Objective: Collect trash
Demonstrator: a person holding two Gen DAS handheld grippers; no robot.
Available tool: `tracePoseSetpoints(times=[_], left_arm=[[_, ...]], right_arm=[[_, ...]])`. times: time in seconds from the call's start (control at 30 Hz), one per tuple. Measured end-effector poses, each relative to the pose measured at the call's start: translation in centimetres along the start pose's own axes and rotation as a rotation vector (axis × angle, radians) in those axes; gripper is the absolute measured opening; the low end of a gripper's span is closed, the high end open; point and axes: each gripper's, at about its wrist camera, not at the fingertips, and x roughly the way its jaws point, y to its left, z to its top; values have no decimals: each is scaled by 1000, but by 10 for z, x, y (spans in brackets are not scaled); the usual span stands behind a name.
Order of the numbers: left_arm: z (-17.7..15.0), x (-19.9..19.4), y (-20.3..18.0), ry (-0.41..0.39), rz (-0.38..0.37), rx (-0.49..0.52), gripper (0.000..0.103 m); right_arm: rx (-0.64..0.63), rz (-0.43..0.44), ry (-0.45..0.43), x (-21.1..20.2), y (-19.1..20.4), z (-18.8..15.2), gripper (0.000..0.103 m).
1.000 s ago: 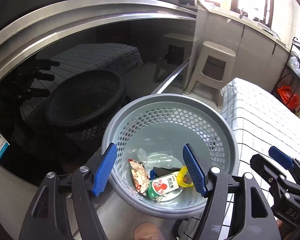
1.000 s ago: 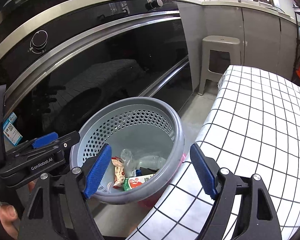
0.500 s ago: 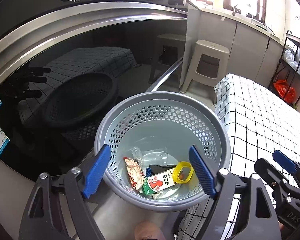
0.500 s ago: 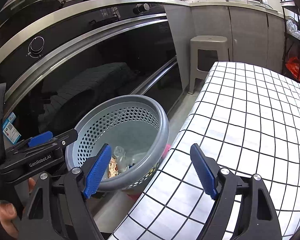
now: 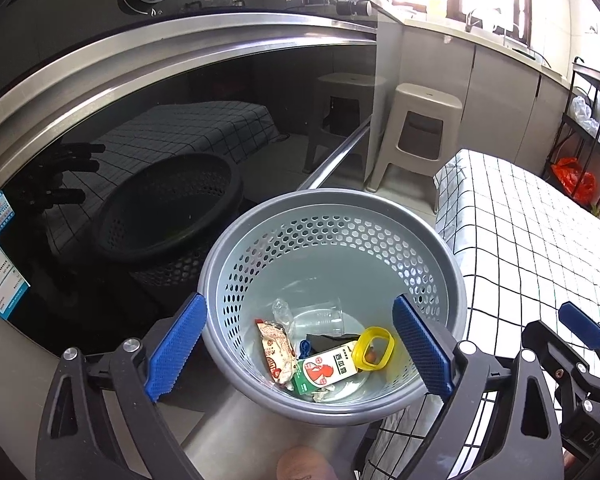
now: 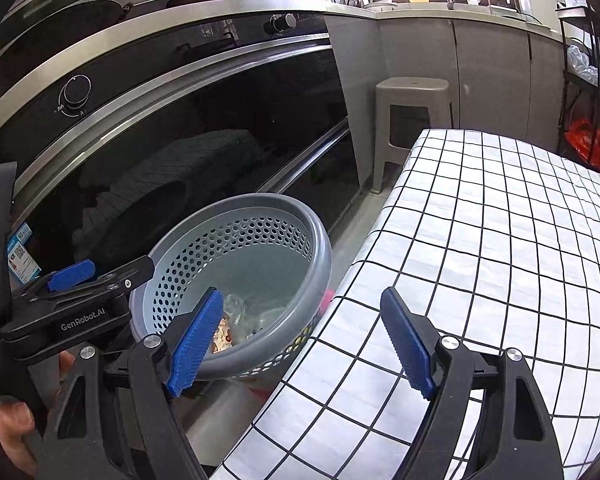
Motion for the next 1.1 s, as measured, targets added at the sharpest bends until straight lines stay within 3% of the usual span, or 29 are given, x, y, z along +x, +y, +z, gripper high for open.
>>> tracePoseSetpoints(times=[1.1], left_arm=[[2, -1, 5, -5, -4, -8, 96]], right_arm=[[-16, -9, -28, -14, 5, -1, 77]])
